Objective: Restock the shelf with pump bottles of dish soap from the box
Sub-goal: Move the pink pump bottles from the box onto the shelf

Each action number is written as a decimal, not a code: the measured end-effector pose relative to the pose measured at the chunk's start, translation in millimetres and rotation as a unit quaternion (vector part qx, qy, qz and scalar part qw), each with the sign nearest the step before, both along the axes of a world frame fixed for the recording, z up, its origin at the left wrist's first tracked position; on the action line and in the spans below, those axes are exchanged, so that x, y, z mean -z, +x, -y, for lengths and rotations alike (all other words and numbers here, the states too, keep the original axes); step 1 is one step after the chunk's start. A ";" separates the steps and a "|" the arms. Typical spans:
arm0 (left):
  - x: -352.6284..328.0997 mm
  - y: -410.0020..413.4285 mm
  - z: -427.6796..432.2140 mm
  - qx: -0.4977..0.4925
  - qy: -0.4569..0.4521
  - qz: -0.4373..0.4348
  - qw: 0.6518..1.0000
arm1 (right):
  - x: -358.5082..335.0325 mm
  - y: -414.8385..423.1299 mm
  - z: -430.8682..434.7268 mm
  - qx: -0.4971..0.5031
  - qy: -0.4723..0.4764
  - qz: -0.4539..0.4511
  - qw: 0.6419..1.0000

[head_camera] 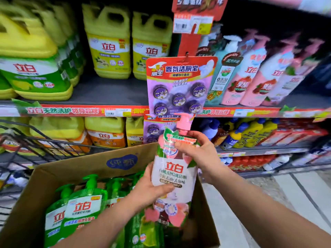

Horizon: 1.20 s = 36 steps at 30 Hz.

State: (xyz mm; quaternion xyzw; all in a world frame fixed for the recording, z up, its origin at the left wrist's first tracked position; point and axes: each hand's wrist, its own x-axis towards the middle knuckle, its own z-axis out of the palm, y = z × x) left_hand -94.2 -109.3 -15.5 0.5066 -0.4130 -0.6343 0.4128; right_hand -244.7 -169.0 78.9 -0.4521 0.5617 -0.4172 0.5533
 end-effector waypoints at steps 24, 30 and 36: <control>-120.0 -391.5 -42.8 0.125 -0.118 -0.100 0.980 | -111.6 -403.5 -114.2 0.100 -0.077 0.001 0.992; -129.1 -455.0 -44.7 0.168 -0.120 -0.085 0.975 | -117.2 -469.6 -126.0 0.114 -0.074 -0.006 0.991; -133.9 -491.0 -15.8 0.179 -0.125 -0.091 0.972 | -113.3 -503.0 -100.4 0.162 -0.059 -0.006 0.985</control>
